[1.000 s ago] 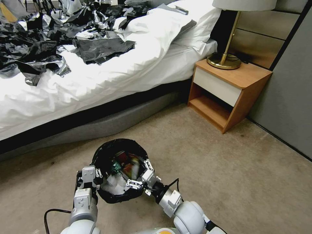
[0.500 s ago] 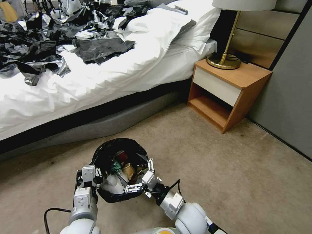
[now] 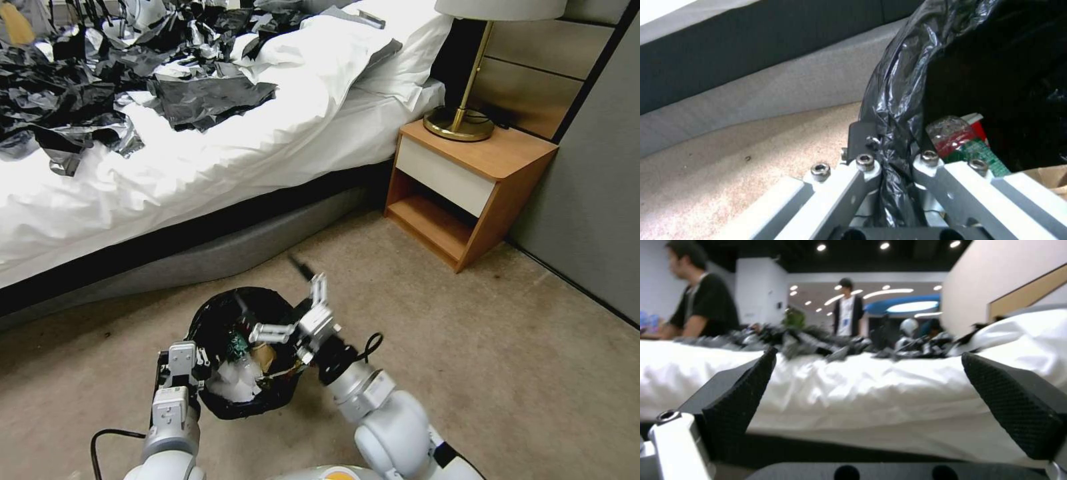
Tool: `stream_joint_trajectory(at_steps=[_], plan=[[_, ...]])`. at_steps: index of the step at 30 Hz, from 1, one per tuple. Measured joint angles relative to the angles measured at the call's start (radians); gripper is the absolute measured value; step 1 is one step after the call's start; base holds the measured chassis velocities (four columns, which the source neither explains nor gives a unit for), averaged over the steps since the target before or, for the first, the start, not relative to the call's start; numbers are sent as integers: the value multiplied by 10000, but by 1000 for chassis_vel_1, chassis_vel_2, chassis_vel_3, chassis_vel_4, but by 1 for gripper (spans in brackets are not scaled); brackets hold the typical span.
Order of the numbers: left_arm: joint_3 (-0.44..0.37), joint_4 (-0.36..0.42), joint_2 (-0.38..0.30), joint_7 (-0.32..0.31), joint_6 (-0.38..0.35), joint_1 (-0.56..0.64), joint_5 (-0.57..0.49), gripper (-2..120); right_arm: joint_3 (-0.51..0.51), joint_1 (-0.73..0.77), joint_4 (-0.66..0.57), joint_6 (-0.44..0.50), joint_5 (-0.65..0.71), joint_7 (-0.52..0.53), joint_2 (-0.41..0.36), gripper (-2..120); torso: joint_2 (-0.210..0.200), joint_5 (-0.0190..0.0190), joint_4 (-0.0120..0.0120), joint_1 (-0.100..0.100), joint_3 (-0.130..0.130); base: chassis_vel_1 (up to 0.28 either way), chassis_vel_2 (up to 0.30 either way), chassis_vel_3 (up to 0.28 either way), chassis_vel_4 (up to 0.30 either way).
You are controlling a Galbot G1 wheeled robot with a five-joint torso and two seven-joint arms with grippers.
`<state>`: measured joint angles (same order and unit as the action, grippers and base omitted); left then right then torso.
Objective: Pick up the trash bin, then pick up the garbage from the floor and place it into the trash bin.
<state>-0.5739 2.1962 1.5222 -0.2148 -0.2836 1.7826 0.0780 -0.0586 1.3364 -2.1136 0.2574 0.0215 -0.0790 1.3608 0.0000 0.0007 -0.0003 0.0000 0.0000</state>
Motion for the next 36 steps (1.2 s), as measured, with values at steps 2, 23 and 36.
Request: stream_joint_trajectory(at_steps=[2, 23, 36], plan=[[-6, -5, -1, 0, 1, -3, -1, 1, 168, 167, -238, -5, 3, 198, 64, 100, 0, -2, 1, 0, 0, 0, 0, 0, 0], [-105, 87, -56, -23, 2, 45, -294, 1, 3174, 1883, -757, 1004, 148, 1241, 596, 100, 0, -8, 2, 0, 0, 0, 0, 0, 0], [-168, 235, -43, -12, -22, 141, -311, 1, 3428, 2153, 128, 1560, 33, 1293, 799, 100, 0, -7, 3, 0, 0, 0, 0, 0, 0]])
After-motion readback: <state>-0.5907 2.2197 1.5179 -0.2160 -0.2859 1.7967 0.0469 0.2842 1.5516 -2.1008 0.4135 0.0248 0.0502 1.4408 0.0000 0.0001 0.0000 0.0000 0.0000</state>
